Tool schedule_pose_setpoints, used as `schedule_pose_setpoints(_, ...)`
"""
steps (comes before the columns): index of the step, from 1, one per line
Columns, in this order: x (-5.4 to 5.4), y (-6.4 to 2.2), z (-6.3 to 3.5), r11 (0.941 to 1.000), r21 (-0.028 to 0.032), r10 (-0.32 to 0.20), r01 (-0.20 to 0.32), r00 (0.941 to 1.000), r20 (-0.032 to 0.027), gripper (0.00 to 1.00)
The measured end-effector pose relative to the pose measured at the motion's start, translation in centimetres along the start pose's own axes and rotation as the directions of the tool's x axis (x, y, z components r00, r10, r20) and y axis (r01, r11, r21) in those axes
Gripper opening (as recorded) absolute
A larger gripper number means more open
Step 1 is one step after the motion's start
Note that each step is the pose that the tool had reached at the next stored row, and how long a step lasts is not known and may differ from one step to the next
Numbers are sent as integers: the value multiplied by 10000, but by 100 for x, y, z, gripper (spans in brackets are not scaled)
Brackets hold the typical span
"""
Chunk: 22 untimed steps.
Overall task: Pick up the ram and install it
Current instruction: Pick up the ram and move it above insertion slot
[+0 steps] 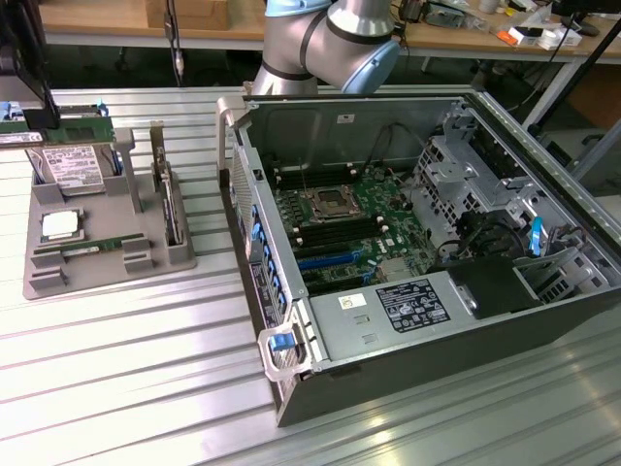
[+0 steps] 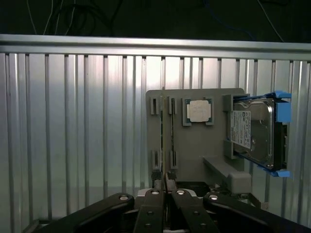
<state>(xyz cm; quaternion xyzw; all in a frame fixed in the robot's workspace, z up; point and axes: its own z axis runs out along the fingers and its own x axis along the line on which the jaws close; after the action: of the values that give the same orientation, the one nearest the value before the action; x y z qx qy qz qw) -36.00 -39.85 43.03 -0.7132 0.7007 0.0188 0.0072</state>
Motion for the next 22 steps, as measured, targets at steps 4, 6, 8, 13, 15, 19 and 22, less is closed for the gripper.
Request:
schedule_pose_setpoints(4, -3, 1, -89, 10000, 0, 0, 0, 10000, 0, 12)
schedule_pose_setpoints(6, -4, 2, -119, 10000, 0, 0, 0, 10000, 0, 12)
schedule_pose_setpoints(8, -6, 2, -156, 10000, -1, 0, 0, 10000, -1, 12)
schedule_pose_setpoints(13, -11, 3, -283, 10000, -1, 0, 0, 10000, 0, 12)
schedule_pose_setpoints(15, -12, 4, -317, 10000, 0, 0, 0, 10000, 0, 12)
schedule_pose_setpoints(19, -16, 4, -422, 10000, -1, 0, 0, 10000, -1, 12)
schedule_pose_setpoints(22, -16, 3, -430, 10000, 0, 0, 0, 10000, 0, 12)
